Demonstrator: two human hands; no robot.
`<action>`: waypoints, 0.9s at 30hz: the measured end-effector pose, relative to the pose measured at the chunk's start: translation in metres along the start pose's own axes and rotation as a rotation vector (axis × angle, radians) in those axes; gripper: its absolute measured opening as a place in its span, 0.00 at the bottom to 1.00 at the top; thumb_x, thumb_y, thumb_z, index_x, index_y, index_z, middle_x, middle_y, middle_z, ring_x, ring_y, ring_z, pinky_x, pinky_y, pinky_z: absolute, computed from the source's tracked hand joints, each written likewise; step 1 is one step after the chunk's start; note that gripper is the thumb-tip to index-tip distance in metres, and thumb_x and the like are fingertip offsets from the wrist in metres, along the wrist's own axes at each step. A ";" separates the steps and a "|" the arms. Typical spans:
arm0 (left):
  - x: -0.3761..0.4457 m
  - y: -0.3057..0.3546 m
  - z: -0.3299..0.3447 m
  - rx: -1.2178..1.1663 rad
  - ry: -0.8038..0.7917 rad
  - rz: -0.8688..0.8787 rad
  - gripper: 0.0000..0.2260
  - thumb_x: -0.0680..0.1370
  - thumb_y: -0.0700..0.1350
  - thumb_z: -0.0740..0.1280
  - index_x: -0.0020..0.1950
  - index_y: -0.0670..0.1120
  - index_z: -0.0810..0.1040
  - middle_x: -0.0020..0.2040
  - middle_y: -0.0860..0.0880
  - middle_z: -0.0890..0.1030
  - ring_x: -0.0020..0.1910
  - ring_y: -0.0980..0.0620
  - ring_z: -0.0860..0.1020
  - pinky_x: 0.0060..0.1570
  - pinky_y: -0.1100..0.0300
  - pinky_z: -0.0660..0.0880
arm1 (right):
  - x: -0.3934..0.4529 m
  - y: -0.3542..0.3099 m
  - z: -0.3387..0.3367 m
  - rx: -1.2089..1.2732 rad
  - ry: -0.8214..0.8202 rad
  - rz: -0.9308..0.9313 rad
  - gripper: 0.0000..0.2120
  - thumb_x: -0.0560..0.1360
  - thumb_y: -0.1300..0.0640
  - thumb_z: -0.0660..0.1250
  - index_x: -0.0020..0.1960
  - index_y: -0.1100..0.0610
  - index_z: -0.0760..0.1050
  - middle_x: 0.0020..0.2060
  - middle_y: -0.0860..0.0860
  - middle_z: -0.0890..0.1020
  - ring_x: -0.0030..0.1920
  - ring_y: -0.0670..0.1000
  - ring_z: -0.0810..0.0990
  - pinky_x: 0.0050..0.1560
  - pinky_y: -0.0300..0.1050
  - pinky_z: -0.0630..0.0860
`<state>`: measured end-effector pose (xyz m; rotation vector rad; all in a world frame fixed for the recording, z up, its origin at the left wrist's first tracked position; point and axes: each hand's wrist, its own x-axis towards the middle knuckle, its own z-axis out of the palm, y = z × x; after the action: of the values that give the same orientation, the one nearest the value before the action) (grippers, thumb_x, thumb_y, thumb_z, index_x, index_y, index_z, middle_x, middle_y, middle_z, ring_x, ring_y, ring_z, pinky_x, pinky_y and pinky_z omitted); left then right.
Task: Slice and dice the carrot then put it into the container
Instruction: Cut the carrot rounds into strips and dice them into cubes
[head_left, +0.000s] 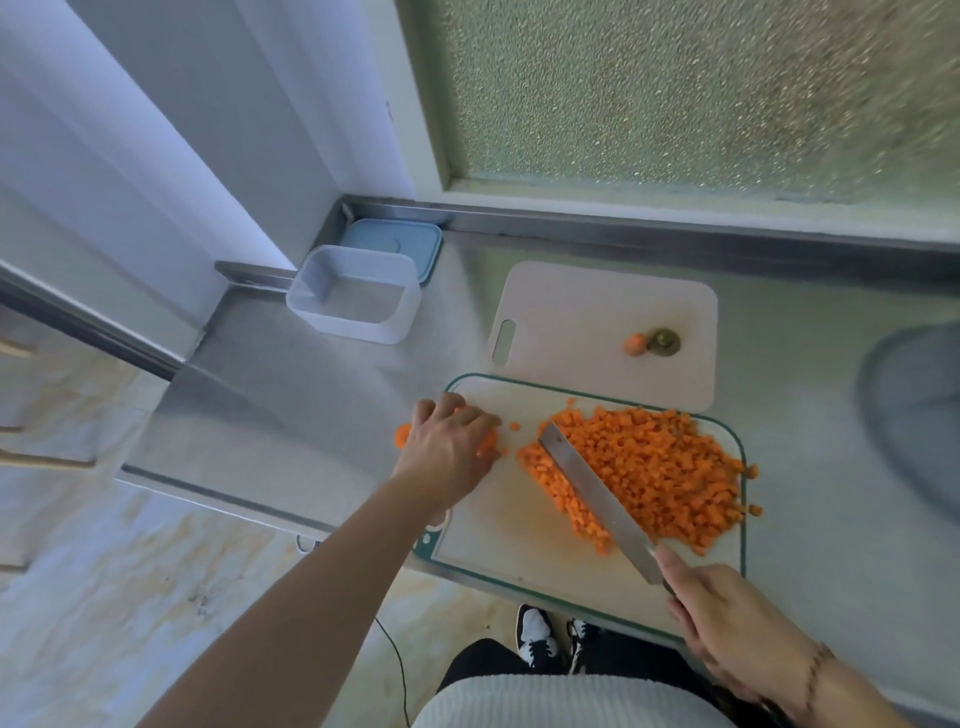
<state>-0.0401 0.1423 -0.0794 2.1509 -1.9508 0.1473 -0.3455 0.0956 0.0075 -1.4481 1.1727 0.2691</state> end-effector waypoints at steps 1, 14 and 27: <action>0.000 0.003 -0.001 -0.030 0.019 0.011 0.10 0.73 0.48 0.75 0.53 0.47 0.86 0.43 0.51 0.85 0.47 0.42 0.81 0.50 0.50 0.69 | 0.000 0.002 -0.003 -0.027 -0.002 -0.015 0.29 0.75 0.35 0.48 0.27 0.57 0.59 0.20 0.50 0.60 0.17 0.46 0.59 0.20 0.32 0.59; -0.085 0.094 0.015 -0.366 0.204 -0.315 0.04 0.77 0.44 0.70 0.50 0.46 0.82 0.53 0.49 0.81 0.48 0.45 0.79 0.48 0.49 0.76 | 0.009 0.009 -0.001 -0.350 -0.089 -0.087 0.28 0.71 0.30 0.48 0.31 0.54 0.66 0.25 0.47 0.70 0.27 0.42 0.70 0.32 0.37 0.64; -0.094 0.097 0.024 -0.457 0.229 -0.146 0.04 0.78 0.39 0.74 0.52 0.42 0.85 0.54 0.48 0.82 0.52 0.43 0.80 0.54 0.52 0.78 | 0.009 0.023 0.011 -0.376 0.039 -0.048 0.52 0.53 0.15 0.33 0.34 0.55 0.78 0.32 0.46 0.83 0.35 0.37 0.78 0.39 0.34 0.72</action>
<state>-0.1487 0.2194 -0.1141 1.8708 -1.5182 -0.0696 -0.3540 0.1051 -0.0164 -1.8127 1.1576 0.4479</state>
